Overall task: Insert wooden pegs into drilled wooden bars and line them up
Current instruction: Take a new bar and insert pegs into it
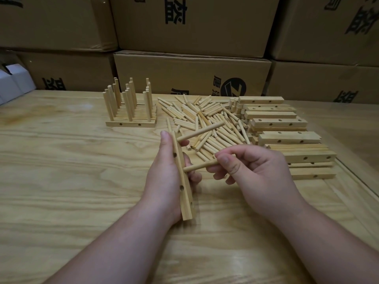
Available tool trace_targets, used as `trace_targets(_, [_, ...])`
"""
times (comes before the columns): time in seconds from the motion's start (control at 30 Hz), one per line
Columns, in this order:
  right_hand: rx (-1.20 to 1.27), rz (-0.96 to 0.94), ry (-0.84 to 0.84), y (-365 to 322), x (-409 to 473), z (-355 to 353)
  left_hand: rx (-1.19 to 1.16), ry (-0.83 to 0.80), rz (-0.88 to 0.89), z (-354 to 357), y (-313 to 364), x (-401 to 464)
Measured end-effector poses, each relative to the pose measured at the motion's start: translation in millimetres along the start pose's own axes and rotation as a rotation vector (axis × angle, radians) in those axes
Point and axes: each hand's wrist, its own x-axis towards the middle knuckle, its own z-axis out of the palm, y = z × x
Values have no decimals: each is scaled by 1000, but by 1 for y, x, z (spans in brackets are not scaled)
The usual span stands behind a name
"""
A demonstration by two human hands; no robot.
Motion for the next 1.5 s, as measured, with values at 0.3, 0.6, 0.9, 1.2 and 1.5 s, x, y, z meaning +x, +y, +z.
trace_targets(0.3, [22, 16, -1, -1, 0, 0, 60, -11, -10, -4, -2, 2])
trace_targets(0.6, [46, -23, 48, 5, -3, 4, 51, -22, 10, 0, -2, -2])
trace_targets(0.9, [18, -69, 339, 14, 4, -4, 249, -173, 20, 9, -11, -9])
trace_targets(1.2, [-800, 67, 170, 34, 8, -13, -95, -25, -114, 6, 1, -2])
trace_targets(1.5, [-1160, 220, 87, 30, 9, -14, -124, -37, -116, 6, 1, -1])
